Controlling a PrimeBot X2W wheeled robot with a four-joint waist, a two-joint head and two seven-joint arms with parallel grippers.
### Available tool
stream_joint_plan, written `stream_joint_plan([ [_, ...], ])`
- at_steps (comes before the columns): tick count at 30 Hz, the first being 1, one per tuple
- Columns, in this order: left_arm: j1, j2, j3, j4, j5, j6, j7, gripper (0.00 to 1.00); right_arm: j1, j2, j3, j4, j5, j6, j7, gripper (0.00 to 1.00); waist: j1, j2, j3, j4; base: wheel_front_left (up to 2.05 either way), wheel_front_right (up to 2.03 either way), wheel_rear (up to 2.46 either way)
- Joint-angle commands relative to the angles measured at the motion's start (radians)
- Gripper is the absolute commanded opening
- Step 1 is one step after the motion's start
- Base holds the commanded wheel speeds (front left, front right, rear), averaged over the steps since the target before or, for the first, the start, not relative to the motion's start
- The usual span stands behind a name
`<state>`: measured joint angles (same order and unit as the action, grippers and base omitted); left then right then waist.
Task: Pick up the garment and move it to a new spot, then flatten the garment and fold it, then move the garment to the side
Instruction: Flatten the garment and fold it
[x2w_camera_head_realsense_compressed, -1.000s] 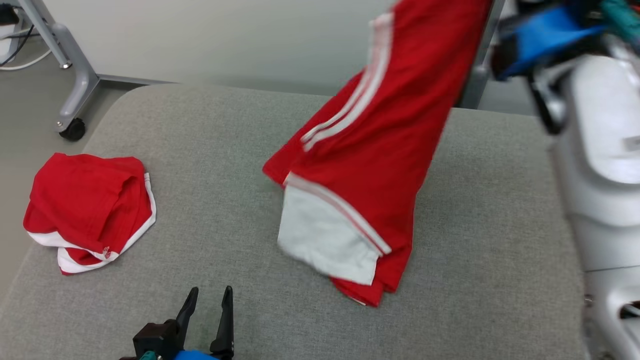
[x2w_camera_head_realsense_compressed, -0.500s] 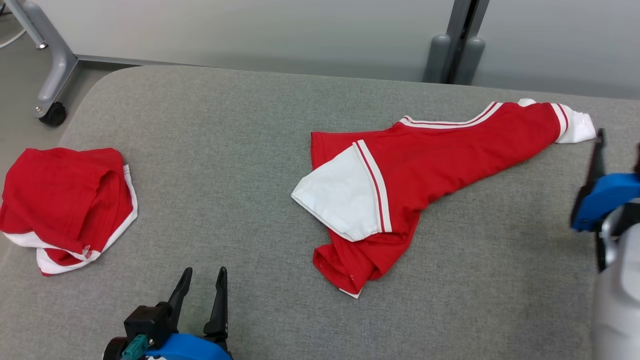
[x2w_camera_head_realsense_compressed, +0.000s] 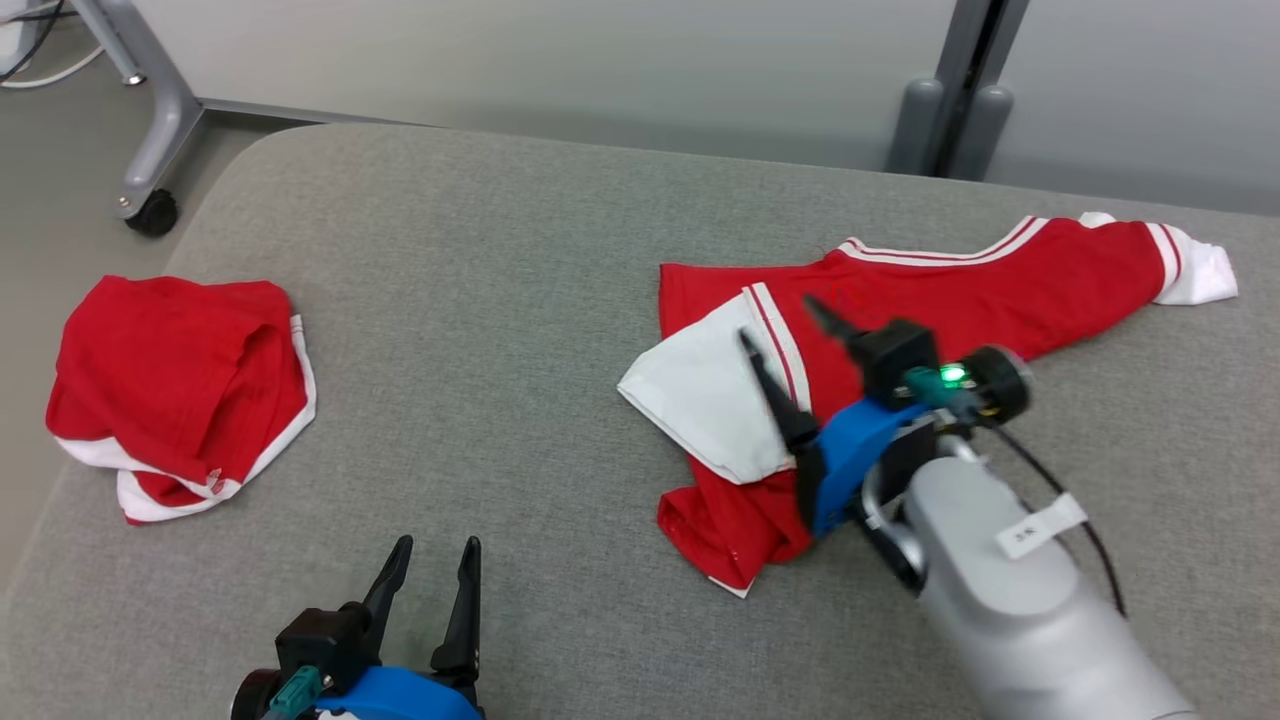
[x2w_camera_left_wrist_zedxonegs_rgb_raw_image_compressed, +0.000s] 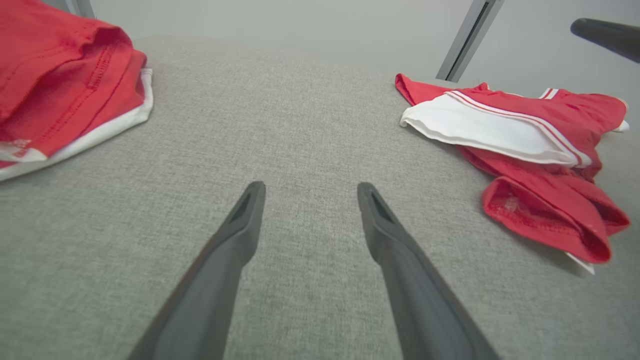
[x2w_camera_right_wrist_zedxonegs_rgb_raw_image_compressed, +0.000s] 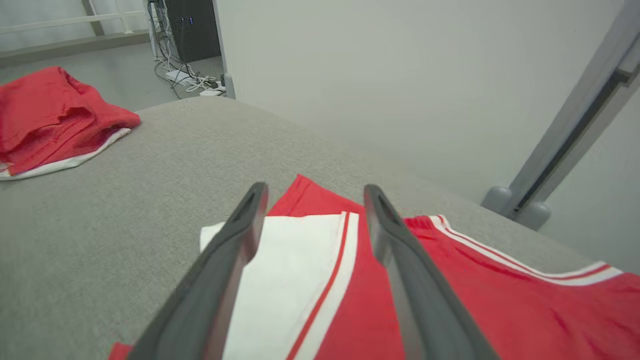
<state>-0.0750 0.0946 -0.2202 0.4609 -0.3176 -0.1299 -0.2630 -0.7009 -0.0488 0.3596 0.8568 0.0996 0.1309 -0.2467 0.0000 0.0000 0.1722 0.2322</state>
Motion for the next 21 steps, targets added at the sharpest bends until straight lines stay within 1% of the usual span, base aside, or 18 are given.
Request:
stream_joint_plan([
  [1, -0.008, 0.005, -0.003, 0.002, -0.004, -0.001, -0.003, 1.00, -0.002, -0.005, 0.057, -0.015, 0.045, 0.000, 0.021, 1.00, 0.0000, 0.0000, 0.005, 0.010, 0.00, 0.00, 0.00],
  [4, -0.012, 0.005, -0.006, 0.005, -0.007, -0.001, -0.003, 1.00, -0.020, -0.005, 0.198, -0.040, 0.133, 0.000, 0.083, 1.00, 0.0000, 0.0000, 0.011, 0.030, 0.00, 0.00, 0.00],
  [6, -0.020, 0.003, -0.011, 0.005, -0.006, -0.001, -0.003, 1.00, -0.033, -0.005, 0.263, -0.036, 0.169, 0.000, 0.127, 1.00, 0.0000, 0.0000, 0.018, 0.048, 0.00, 0.00, 0.00],
  [8, -0.027, 0.000, -0.020, 0.005, -0.010, -0.001, -0.003, 1.00, -0.051, -0.005, 0.306, -0.015, 0.182, 0.000, 0.167, 1.00, 0.0000, 0.0000, 0.029, 0.067, 0.00, 0.00, 0.00],
  [12, -0.044, -0.005, -0.039, 0.003, -0.019, -0.001, -0.003, 1.00, -0.090, -0.004, 0.328, 0.051, 0.166, 0.000, 0.227, 1.00, 0.0000, 0.0000, 0.055, 0.106, 0.00, 0.00, 0.00],
  [14, -0.059, -0.008, -0.052, 0.003, -0.028, -0.001, -0.003, 1.00, -0.122, -0.004, 0.309, 0.107, 0.133, 0.000, 0.252, 1.00, 0.0000, 0.0000, 0.074, 0.133, 0.00, 0.00, 0.00],
  [21, -0.080, -0.014, -0.076, 0.011, -0.050, -0.001, -0.003, 1.00, -0.149, -0.004, 0.274, 0.180, 0.071, 0.000, 0.302, 1.00, 0.0000, 0.0000, 0.110, 0.180, 0.00, 0.00, 0.00],
])
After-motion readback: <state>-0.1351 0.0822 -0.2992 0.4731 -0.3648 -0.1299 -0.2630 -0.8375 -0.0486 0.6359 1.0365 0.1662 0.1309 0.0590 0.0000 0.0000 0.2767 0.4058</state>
